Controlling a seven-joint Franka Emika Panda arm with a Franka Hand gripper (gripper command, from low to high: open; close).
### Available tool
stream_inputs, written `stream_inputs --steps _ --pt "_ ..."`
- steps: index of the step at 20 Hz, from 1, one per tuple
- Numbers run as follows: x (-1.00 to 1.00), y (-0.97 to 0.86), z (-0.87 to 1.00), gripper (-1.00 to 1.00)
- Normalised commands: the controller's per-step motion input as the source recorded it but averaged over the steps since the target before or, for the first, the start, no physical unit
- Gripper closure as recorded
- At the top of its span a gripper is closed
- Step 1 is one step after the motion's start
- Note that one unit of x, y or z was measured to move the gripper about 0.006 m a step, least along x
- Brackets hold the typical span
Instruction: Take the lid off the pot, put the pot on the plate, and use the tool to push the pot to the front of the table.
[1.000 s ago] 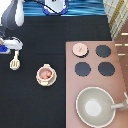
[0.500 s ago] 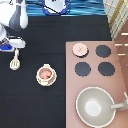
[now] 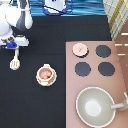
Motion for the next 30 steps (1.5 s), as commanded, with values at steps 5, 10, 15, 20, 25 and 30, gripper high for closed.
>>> stream_inputs --steps 5,10,15,20,25,30 --pt "0.06 -0.08 -0.23 -1.00" --pt "0.11 0.00 -0.11 -1.00" --pt "0.08 -0.06 -0.15 1.00" --pt "0.08 -0.25 -0.14 1.00" --pt "0.12 -0.31 -0.16 1.00" --pt "0.12 -0.26 -0.17 1.00"
